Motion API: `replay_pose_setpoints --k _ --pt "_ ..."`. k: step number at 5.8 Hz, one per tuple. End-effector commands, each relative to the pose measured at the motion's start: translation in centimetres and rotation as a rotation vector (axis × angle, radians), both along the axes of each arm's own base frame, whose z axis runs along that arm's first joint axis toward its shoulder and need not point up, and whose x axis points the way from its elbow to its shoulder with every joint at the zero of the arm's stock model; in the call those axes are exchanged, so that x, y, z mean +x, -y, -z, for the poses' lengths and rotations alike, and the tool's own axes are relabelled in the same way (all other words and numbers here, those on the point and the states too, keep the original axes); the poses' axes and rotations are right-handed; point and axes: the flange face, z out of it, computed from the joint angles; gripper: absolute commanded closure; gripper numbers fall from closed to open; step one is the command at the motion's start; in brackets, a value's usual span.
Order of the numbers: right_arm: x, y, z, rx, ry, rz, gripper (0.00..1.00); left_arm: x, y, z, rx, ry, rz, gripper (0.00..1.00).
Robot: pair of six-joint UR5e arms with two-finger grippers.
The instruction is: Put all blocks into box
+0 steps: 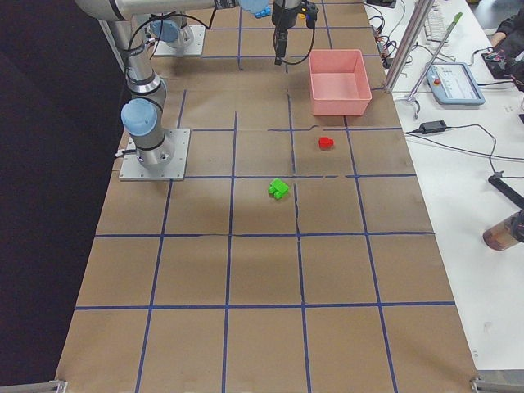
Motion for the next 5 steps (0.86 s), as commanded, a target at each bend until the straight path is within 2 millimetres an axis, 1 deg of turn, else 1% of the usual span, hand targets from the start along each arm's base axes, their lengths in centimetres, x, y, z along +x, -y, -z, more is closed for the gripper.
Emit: replay_pose_setpoints --k 1,5 --pt "-0.47 0.30 -0.92 -0.017 -0.002 0.009 0.00 -0.02 -0.02 0.08 0.002 0.000 0.000 0.01" --pt "-0.46 0.29 -0.66 -0.014 -0.001 0.009 0.00 -0.04 -0.01 0.01 0.000 -0.002 0.000 0.01"
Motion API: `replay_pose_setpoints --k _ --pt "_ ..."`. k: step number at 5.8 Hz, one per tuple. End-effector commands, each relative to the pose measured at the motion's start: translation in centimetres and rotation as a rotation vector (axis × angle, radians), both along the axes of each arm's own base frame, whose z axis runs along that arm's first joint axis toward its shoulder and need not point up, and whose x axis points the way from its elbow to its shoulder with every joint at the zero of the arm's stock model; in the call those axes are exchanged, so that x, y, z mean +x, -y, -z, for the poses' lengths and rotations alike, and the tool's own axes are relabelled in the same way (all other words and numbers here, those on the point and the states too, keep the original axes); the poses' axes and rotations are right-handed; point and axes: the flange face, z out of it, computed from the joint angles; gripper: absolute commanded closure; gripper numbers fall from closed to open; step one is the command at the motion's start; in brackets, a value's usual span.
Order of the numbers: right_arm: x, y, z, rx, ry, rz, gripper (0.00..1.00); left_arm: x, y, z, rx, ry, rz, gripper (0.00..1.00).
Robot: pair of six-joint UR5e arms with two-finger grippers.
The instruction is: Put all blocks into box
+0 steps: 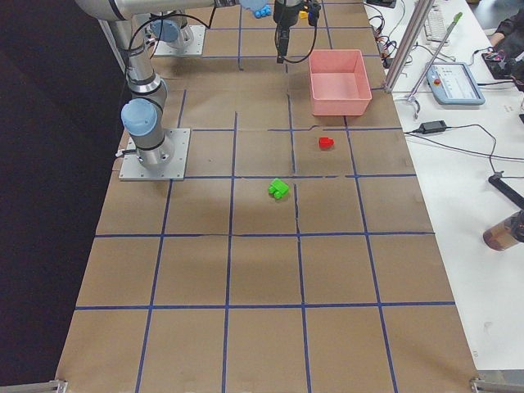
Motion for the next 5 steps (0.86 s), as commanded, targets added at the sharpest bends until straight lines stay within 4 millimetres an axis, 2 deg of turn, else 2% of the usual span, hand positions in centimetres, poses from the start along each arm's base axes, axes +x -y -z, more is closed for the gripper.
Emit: replay_pose_setpoints --k 1,3,4,5 --pt "-0.1 0.0 0.0 0.000 -0.007 0.001 0.00 0.0 0.0 0.0 0.000 0.006 0.003 0.01" --pt "-0.8 0.3 -0.1 -0.003 -0.008 0.012 0.00 0.0 -0.4 0.6 0.017 0.000 0.000 0.01" --pt "-3.0 0.8 0.1 0.003 -0.002 0.024 0.00 0.8 -1.5 1.8 0.035 0.000 -0.017 0.01" --pt "-6.8 1.4 0.1 0.001 0.009 -0.060 0.00 3.3 -2.8 1.8 0.033 0.002 -0.070 0.01"
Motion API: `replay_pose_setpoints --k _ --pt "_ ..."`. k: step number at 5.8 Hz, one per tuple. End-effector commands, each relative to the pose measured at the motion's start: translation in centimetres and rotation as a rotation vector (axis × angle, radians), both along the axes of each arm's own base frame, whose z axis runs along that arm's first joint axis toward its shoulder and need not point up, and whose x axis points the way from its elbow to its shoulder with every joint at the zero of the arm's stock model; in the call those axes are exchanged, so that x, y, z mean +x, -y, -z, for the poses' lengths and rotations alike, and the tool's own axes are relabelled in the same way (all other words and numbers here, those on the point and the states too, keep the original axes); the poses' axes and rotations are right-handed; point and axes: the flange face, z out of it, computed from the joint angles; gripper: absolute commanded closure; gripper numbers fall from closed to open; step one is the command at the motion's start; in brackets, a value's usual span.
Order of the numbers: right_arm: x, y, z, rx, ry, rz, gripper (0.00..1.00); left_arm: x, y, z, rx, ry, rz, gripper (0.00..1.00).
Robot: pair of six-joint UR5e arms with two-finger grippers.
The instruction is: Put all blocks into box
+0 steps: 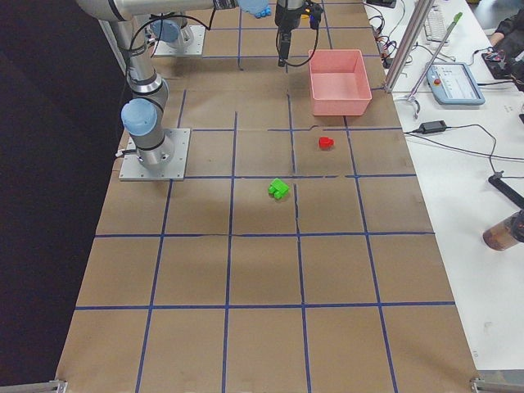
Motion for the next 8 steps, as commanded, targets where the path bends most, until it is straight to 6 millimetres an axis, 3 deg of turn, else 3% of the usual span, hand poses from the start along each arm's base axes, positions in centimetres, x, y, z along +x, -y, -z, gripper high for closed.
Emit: replay_pose_setpoints --k 1,2,3,4,5,6,7,8 --pt "-7.3 1.0 0.4 -0.002 0.022 -0.152 0.00 4.4 -1.8 0.5 0.020 0.007 -0.091 0.00" --pt "-11.5 1.7 1.3 0.008 0.046 -0.316 0.00 8.1 -2.2 0.4 0.058 -0.003 -0.101 0.01" --pt "-15.7 2.3 2.5 0.023 0.072 -0.415 0.00 14.6 -2.1 0.5 0.059 -0.019 -0.144 0.01" --pt "-20.3 2.8 4.3 0.048 0.089 -0.545 0.00 20.9 -2.1 2.8 0.107 -0.051 -0.251 0.01" --pt "-26.1 4.0 5.6 0.003 0.022 -0.682 0.00 24.7 -3.2 6.1 0.144 -0.082 -0.344 0.01" --pt "-30.4 4.6 7.5 -0.008 0.012 -0.754 0.00 27.8 -3.2 9.8 0.118 -0.072 -0.399 0.01" --pt "-31.6 4.4 10.3 0.018 0.057 -0.729 0.00 30.7 -1.6 14.4 0.100 -0.060 -0.425 0.01" --pt "-31.2 3.8 14.2 0.019 0.069 -0.728 0.00 35.2 -0.5 18.6 0.062 -0.047 -0.470 0.01"
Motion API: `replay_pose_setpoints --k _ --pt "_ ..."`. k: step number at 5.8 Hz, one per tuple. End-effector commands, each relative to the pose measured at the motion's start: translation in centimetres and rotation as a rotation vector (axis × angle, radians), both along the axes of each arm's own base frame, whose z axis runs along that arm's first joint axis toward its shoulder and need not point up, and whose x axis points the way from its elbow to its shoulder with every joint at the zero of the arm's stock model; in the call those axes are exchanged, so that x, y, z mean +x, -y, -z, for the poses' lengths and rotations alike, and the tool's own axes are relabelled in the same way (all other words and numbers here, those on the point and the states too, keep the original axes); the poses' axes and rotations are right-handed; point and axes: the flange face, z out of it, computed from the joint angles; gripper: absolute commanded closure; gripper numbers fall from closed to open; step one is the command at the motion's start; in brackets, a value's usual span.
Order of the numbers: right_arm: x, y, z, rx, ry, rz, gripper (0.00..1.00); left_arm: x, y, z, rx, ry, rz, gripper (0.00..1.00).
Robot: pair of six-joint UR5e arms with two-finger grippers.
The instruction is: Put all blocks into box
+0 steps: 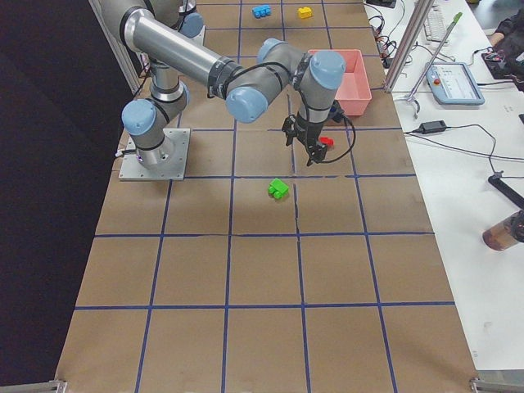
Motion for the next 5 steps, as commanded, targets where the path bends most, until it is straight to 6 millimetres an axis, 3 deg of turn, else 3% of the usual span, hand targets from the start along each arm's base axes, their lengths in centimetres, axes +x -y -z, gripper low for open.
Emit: replay_pose_setpoints --k 1,3,5 --pt "0.7 -1.8 8.4 0.017 0.025 0.000 0.00 6.2 1.3 7.4 -0.010 0.000 -0.044 0.07" --pt "2.7 -4.8 15.7 -0.015 0.002 -0.008 0.00 7.9 3.1 11.2 -0.046 0.033 -0.057 0.01" --pt "3.3 -5.6 20.0 0.032 0.044 -0.079 0.00 8.5 3.7 15.1 -0.018 0.009 -0.040 0.01"
